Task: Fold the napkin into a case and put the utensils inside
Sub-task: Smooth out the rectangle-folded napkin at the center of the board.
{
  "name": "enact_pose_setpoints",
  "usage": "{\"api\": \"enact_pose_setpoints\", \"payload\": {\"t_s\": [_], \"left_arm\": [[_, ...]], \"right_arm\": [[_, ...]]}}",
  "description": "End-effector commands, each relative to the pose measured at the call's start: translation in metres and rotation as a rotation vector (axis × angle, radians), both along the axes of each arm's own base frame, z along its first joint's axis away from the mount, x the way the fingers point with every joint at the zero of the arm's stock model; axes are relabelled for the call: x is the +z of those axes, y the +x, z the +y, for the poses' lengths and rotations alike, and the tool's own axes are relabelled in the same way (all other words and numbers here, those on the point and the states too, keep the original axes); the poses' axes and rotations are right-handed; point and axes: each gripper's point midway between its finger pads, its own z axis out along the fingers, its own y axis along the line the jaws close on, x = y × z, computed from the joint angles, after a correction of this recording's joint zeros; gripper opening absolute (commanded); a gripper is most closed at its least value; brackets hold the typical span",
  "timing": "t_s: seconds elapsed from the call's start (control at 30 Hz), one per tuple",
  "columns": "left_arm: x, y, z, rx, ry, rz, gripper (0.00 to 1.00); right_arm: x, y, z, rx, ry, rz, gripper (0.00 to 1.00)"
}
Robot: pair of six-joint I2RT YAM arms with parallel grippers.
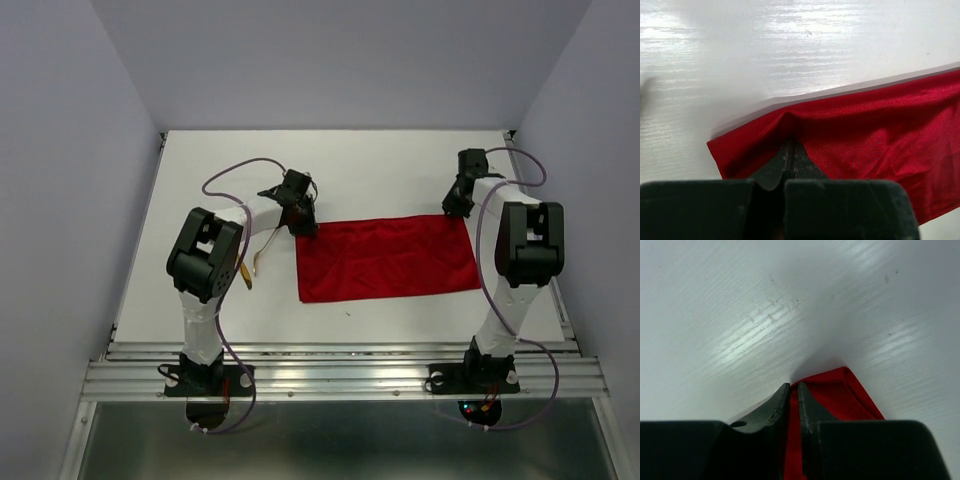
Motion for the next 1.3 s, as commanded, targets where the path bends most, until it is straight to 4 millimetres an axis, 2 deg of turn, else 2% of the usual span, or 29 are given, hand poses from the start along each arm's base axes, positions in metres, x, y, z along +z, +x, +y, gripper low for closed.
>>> {"api": "enact_pose_setpoints", "payload": {"t_s": [0.0, 0.07, 0.1, 0.13, 0.17, 0.23, 0.27, 0.3, 0.4, 0.5, 0.57, 0.67, 0.77, 0.83, 0.93, 0.97, 1.0, 1.07, 1.1, 1.17, 1.2, 1.27], "left_arm": [[0.006, 0.009, 0.005, -0.026, 0.066, -0.034, 0.0], [0.012, 0.014, 0.007, -0.022, 0.081, -0.052, 0.0], [0.014, 0.016, 0.008, -0.016, 0.089, -0.063, 0.0], [0.016, 0.017, 0.008, -0.015, 0.091, -0.07, 0.0], [0.02, 0.019, 0.009, -0.012, 0.091, -0.08, 0.0], [0.023, 0.022, 0.011, -0.009, 0.104, -0.088, 0.0], [0.024, 0.023, 0.012, -0.007, 0.11, -0.091, 0.0], [0.026, 0.025, 0.012, -0.009, 0.114, -0.099, 0.0], [0.026, 0.037, 0.022, 0.013, 0.129, -0.103, 0.0], [0.033, 0.051, 0.033, 0.025, 0.121, -0.114, 0.0], [0.04, 0.055, 0.037, 0.026, 0.142, -0.125, 0.0], [0.064, 0.058, 0.033, 0.025, 0.11, -0.17, 0.0], [0.076, 0.054, 0.031, 0.029, 0.081, -0.189, 0.0], [0.079, 0.047, 0.03, 0.019, 0.071, -0.187, 0.0], [0.072, 0.035, 0.034, 0.019, 0.077, -0.165, 0.0], [0.074, 0.03, 0.034, 0.015, 0.067, -0.166, 0.0], [0.067, 0.022, 0.036, 0.014, 0.066, -0.144, 0.0], [0.068, 0.014, 0.036, 0.005, 0.055, -0.146, 0.0], [0.061, 0.005, 0.037, 0.004, 0.062, -0.127, 0.0], [0.065, -0.002, 0.037, -0.001, 0.056, -0.136, 0.0], [0.061, -0.009, 0.034, -0.009, 0.06, -0.125, 0.0], [0.062, -0.016, 0.032, -0.009, 0.062, -0.127, 0.0]], "right_arm": [[0.073, 0.008, -0.003, -0.007, -0.011, -0.169, 0.18], [0.073, -0.011, -0.004, -0.017, -0.019, -0.157, 0.2], [0.087, -0.019, -0.005, -0.03, -0.022, -0.183, 0.22], [0.086, -0.029, -0.006, -0.036, -0.026, -0.175, 0.23], [0.071, -0.048, -0.008, -0.047, -0.036, -0.131, 0.25], [0.07, -0.069, -0.01, -0.058, -0.047, -0.115, 0.27], [0.055, -0.088, -0.018, -0.082, -0.087, -0.064, 0.27], [0.051, -0.098, -0.023, -0.101, -0.114, -0.043, 0.28], [0.036, -0.12, -0.036, -0.13, -0.146, 0.029, 0.3], [0.018, -0.13, -0.029, -0.105, -0.116, 0.085, 0.32], [0.009, -0.133, -0.016, -0.07, -0.052, 0.105, 0.32], [-0.004, -0.141, 0.004, -0.031, 0.051, 0.114, 0.3], [-0.01, -0.153, 0.022, -0.019, 0.114, 0.112, 0.3], [-0.014, -0.163, 0.037, -0.009, 0.127, 0.126, 0.33], [-0.02, -0.174, 0.056, 0.004, 0.142, 0.149, 0.34], [-0.024, -0.181, 0.068, 0.035, 0.137, 0.165, 0.34], [-0.025, -0.184, 0.075, 0.038, 0.144, 0.166, 0.34], [-0.028, -0.19, 0.09, 0.063, 0.157, 0.174, 0.34], [-0.028, -0.194, 0.106, 0.093, 0.167, 0.176, 0.34], [-0.027, -0.197, 0.123, 0.123, 0.179, 0.174, 0.34], [-0.024, -0.197, 0.138, 0.15, 0.189, 0.168, 0.34], [-0.018, -0.197, 0.147, 0.166, 0.192, 0.161, 0.34]]}}
